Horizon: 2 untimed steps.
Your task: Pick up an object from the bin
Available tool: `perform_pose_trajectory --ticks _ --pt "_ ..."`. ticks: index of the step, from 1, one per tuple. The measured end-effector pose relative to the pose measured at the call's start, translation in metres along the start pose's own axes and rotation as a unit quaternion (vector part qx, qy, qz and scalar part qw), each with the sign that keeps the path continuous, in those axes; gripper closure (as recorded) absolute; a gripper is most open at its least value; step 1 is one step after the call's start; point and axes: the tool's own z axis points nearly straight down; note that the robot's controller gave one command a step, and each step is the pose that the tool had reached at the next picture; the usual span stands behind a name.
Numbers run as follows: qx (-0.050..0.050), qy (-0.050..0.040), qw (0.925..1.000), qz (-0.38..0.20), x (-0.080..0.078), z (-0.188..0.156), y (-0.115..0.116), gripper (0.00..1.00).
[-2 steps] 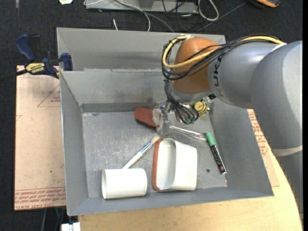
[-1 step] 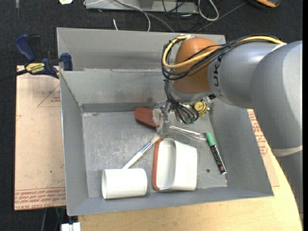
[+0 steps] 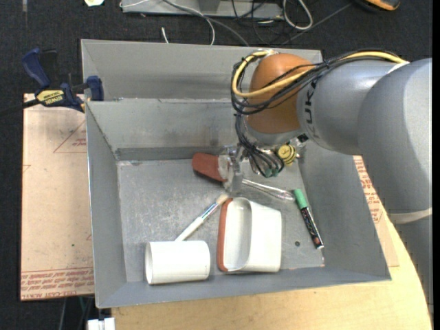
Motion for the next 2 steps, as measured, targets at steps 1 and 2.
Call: perform_pose_trajectory --ticks 1,2 --pt "0.0 0.0 1.0 0.0 0.0 0.0 0.0 1.0" --pt "0.0 0.0 1.0 0.0 0.0 0.0 0.0 1.0"
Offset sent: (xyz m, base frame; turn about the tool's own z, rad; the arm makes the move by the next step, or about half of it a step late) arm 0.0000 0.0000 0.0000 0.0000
